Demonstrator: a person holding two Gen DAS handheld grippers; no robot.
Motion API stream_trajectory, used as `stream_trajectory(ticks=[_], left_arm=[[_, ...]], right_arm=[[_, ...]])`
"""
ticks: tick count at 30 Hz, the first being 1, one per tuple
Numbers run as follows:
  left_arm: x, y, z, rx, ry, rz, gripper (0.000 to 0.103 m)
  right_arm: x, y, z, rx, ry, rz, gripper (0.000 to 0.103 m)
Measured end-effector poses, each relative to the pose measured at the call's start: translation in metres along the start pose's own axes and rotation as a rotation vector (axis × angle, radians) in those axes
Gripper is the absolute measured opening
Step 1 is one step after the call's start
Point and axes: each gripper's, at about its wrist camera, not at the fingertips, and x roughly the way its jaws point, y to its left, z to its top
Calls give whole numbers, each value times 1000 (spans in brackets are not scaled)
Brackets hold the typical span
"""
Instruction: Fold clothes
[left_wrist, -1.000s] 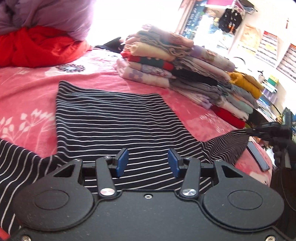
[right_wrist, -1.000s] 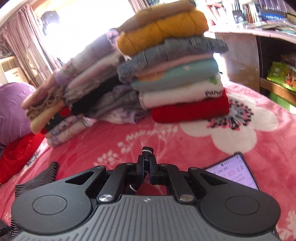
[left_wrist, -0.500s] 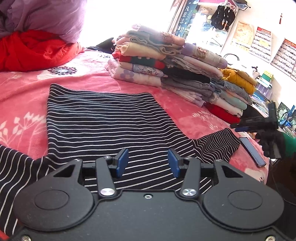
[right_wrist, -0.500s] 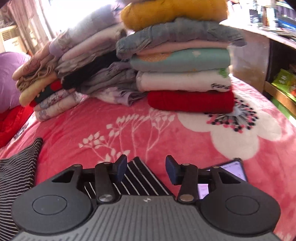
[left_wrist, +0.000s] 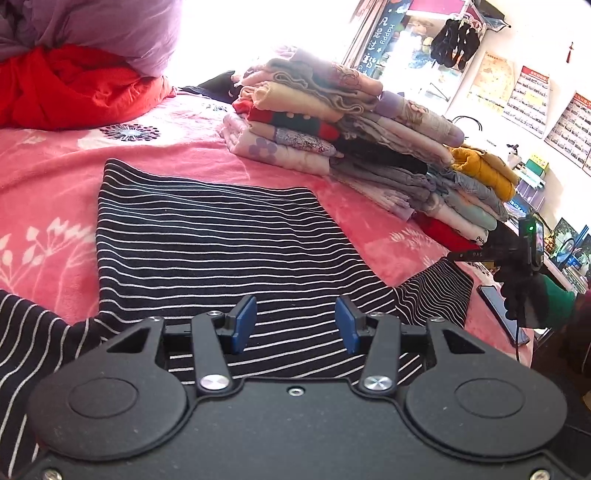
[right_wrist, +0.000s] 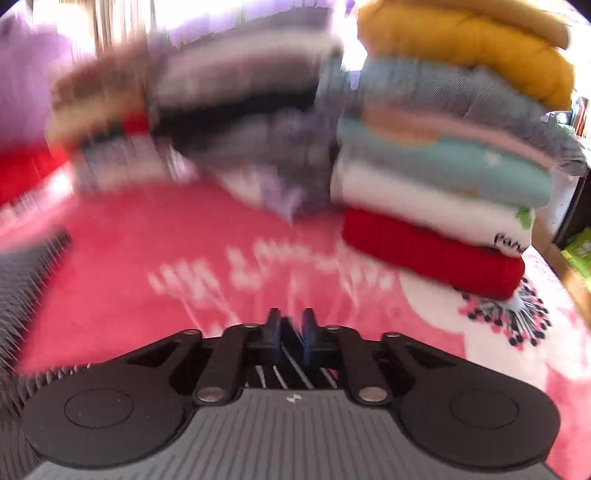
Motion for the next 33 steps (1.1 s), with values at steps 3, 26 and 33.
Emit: stream_trajectory(ticks=[3,26,33], left_arm=[[-4,-1,1,1,-11,-6,46],[-16,12,0,-46,-12,35,46],[-16,12,1,-45,-9,36,46]], right_arm=[[-4,4,-3,24,-9,-19,31],[-52,148,-59,-5,43,387,16],[-66,150,-71,-128,25,301,25]])
